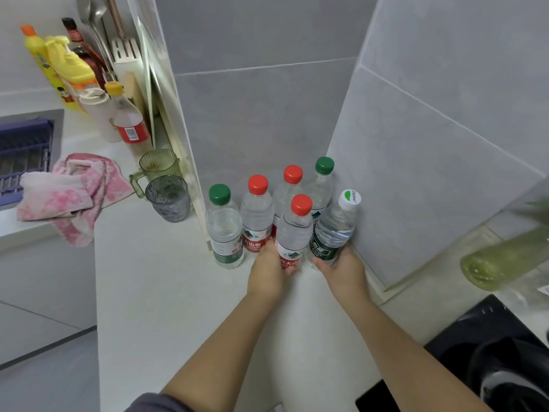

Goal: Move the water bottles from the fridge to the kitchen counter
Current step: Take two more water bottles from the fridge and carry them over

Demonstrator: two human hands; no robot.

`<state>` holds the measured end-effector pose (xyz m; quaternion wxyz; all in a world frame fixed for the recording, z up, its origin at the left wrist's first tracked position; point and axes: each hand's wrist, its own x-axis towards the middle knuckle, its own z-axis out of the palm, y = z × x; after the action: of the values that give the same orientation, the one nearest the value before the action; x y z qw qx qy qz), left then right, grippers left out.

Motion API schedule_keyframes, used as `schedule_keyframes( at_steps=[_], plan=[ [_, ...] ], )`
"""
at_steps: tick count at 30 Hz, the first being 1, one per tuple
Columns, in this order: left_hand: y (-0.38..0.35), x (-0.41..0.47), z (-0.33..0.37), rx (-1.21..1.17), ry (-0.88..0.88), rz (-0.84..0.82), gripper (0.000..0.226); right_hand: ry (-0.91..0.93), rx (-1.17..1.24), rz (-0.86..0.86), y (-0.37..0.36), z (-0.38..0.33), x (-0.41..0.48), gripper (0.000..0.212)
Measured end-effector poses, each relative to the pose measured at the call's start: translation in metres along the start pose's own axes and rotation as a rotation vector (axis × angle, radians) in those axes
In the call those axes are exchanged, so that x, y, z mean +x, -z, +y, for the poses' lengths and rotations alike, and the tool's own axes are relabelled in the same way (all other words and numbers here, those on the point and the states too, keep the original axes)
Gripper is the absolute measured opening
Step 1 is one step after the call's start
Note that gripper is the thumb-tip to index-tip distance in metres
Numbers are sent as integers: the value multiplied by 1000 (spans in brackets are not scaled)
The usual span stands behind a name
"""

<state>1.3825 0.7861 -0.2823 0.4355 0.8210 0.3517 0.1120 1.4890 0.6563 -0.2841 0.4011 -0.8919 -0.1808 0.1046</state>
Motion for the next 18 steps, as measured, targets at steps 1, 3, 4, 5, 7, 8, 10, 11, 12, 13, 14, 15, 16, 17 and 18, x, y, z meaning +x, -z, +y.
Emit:
schedule_keyframes(
  at_steps=[1,3,4,5,7,8,10,11,12,13,14,15,16,17,18],
  plan=[
    [2,2,1,67,23,-29,58,5,-94,1,1,-1,0,48],
    [6,4,5,172,58,-71,56,-7,-262,-16,5,-4,3,44],
    [8,5,8,204,68,-86,55,-23,-324,-29,7,-4,5,43],
    [9,6,11,224,75,-95,54,-43,-370,-35,9,-4,6,48],
    [6,8,15,236,89,-99,53,-55,-434,-34,10,-2,10,59],
    [3,8,17,233,93,-97,52,-54,-436,-29,9,-1,12,59],
    [-3,10,21,233,95,-92,50,-65,-420,-24,7,0,14,55],
    [-5,11,22,235,95,-89,50,-72,-418,-25,6,0,15,54],
    [-7,11,23,236,95,-86,50,-77,-424,-28,6,-2,15,55],
    [-8,12,24,236,99,-82,50,-79,-432,-30,7,-3,15,56],
    [-9,12,24,235,102,-80,50,-73,-442,-30,7,-4,14,56],
    [-9,12,25,235,105,-78,49,-65,-443,-30,8,-5,14,55],
    [-9,12,25,235,107,-75,49,-64,-441,-31,8,-6,14,55],
    [-10,12,25,237,109,-72,49,-69,-436,-35,8,-6,14,54],
    [-10,11,25,239,109,-68,49,-76,-439,-39,7,-7,14,53]
  ],
)
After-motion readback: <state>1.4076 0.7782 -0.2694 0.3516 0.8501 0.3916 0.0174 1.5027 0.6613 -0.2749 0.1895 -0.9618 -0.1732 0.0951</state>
